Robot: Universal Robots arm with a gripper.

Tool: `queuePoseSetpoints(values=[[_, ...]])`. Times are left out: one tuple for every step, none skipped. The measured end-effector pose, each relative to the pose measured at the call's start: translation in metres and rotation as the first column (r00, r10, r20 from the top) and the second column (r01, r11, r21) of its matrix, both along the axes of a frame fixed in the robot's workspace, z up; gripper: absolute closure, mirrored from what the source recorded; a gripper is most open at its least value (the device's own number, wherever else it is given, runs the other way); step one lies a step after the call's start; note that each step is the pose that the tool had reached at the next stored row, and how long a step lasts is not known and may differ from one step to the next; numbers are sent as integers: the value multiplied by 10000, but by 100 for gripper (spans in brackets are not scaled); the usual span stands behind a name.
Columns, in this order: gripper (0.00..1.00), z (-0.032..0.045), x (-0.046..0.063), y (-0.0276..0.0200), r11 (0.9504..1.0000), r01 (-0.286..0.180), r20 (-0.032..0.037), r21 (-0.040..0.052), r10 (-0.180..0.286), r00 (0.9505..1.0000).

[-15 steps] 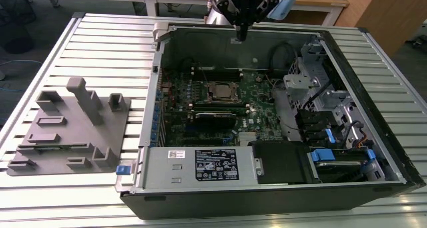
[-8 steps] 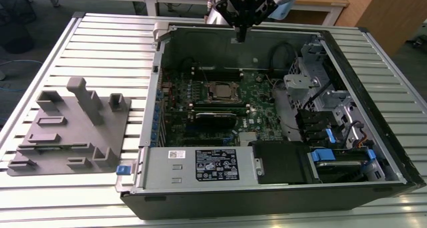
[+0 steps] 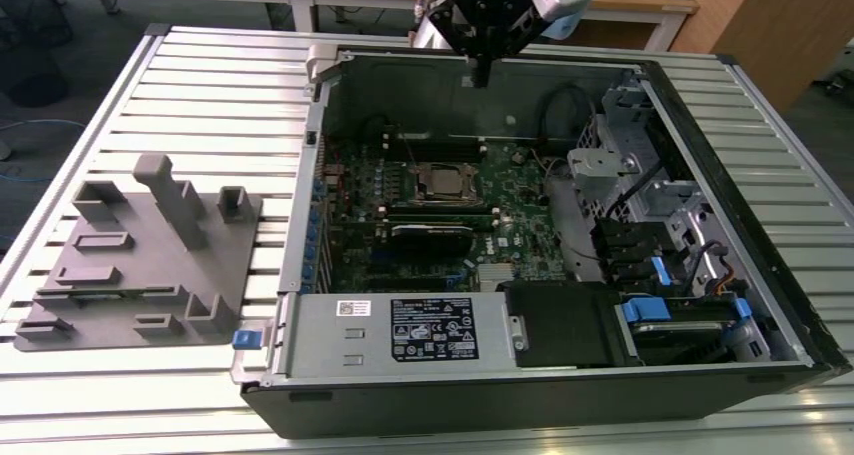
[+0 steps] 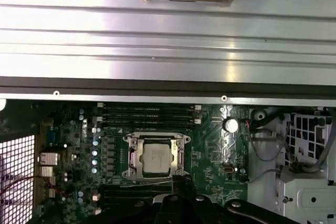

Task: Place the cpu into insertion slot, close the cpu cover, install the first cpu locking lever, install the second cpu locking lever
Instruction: 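Close the cpu cover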

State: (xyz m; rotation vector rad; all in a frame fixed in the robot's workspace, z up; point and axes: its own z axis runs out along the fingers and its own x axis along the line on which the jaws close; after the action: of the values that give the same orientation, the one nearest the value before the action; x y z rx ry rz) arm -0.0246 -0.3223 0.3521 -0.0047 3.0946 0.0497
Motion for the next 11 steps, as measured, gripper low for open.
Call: queuePoseSetpoints(values=[[90, -12, 0, -2, 10000, 69, 0, 6, -69, 10000], [90, -23, 0, -6, 9999, 129, 0, 14, -129, 9999], [90, -28, 0, -10, 9999, 163, 0, 16, -163, 9999], [90, -29, 0, -10, 9999, 169, -1, 14, -169, 9999], [90, -29, 0, -10, 9999, 169, -1, 14, -169, 9999], [90, -29, 0, -10, 9999, 169, -1, 13, -169, 9999], [90, -30, 0, -10, 9999, 169, -1, 15, -169, 9999], [90, -30, 0, -10, 9999, 169, 0, 15, -169, 9999], [90, -31, 0, -10, 9999, 169, 0, 16, -169, 9999], [90, -32, 0, -12, 9999, 170, 1, 26, -170, 9999], [90, -35, 0, -18, 9998, 169, 1, 64, -169, 9999]])
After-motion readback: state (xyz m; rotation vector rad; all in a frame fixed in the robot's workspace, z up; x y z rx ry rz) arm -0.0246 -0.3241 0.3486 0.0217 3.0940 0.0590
